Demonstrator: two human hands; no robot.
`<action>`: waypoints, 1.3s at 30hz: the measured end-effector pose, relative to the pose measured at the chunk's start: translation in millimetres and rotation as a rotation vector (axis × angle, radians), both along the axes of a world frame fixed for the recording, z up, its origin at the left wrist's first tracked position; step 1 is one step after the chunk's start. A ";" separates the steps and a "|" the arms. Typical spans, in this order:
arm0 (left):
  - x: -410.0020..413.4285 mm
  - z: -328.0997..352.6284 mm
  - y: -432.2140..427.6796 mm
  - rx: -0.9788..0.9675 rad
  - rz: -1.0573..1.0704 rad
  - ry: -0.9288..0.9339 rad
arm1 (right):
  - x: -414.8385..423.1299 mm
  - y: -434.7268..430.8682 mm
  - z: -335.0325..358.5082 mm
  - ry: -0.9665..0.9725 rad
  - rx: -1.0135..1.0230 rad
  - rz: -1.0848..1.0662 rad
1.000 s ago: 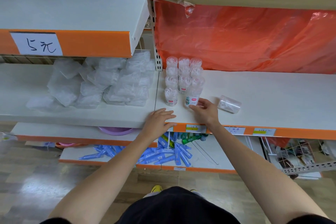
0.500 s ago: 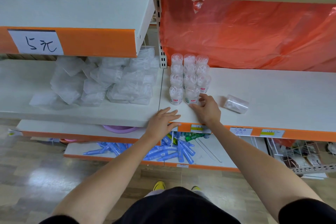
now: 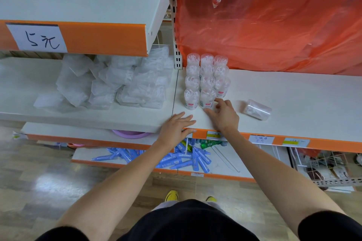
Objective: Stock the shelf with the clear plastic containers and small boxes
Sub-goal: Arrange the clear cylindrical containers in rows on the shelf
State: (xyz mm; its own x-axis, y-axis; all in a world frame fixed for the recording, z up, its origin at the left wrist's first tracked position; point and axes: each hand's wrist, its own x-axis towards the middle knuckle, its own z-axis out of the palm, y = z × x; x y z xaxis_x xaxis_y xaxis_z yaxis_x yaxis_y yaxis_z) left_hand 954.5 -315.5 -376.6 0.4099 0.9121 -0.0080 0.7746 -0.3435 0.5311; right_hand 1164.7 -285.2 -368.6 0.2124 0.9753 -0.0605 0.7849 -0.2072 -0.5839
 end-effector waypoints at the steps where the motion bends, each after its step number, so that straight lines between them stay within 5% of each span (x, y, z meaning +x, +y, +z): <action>1: 0.2 0.3 0.0 -0.001 -0.003 0.004 | -0.2 -0.2 -0.2 -0.009 -0.001 0.002; 14: 2.1 4.2 -1.5 -0.029 0.010 0.023 | -3.5 -1.2 -0.2 -0.111 -0.017 0.024; 27: 10.0 19.4 -6.9 -0.031 0.026 0.154 | -2.8 -11.8 4.8 0.055 -0.042 0.029; 39: -3.2 52.6 -32.1 0.072 0.092 0.224 | -31.3 -67.2 14.0 0.228 0.321 0.067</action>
State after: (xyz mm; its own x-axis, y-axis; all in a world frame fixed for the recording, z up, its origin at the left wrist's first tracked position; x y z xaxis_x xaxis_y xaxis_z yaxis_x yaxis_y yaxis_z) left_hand 951.2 -347.7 -324.0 0.3209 0.9468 -0.0232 0.8999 -0.2972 0.3192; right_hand 1133.4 -352.5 -354.6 0.1642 0.9636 0.2112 0.6330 0.0612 -0.7717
